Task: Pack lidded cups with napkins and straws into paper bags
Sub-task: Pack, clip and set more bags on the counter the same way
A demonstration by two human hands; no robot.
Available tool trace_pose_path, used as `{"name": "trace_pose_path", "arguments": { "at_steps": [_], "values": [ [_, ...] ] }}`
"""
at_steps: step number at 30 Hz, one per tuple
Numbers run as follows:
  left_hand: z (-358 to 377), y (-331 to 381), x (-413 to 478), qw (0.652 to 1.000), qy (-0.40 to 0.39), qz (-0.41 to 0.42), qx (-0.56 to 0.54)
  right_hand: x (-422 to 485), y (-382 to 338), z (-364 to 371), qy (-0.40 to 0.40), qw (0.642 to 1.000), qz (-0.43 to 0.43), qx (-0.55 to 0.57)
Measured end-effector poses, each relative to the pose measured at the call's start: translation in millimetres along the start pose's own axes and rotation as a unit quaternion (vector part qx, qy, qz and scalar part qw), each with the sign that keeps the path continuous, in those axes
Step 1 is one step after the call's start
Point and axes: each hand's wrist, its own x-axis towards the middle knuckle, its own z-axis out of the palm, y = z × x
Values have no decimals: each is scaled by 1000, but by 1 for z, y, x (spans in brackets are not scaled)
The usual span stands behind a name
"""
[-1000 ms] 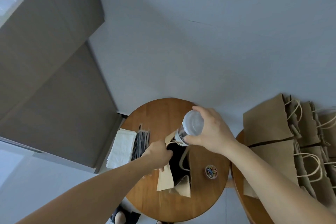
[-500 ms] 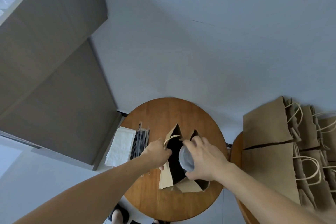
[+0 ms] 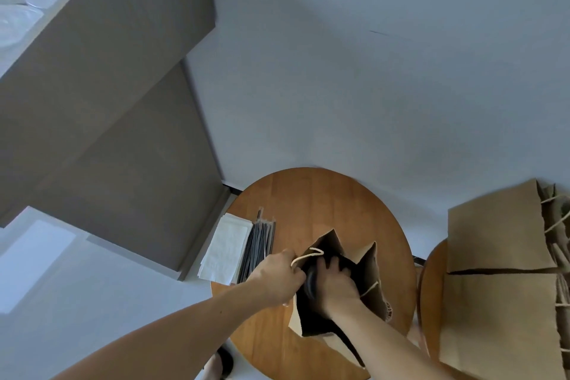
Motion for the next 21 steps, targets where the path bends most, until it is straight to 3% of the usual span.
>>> {"name": "trace_pose_path", "arguments": {
  "at_steps": [6, 12, 17, 21],
  "values": [
    [-3, 4, -2, 1000, 4, 6, 3, 17, 1, 38, 10, 998, -24, -49],
    [-1, 5, 1, 1000, 8, 21, 10, 15, 6, 41, 9, 1000, -18, -24],
    [-3, 9, 2, 999, -6, 25, 26, -22, 10, -8, -33, 999, -14, 4],
    [-15, 20, 1, 995, -56, 54, 66, -70, 28, -78, 54, 994, -73, 53]
  ]
}}
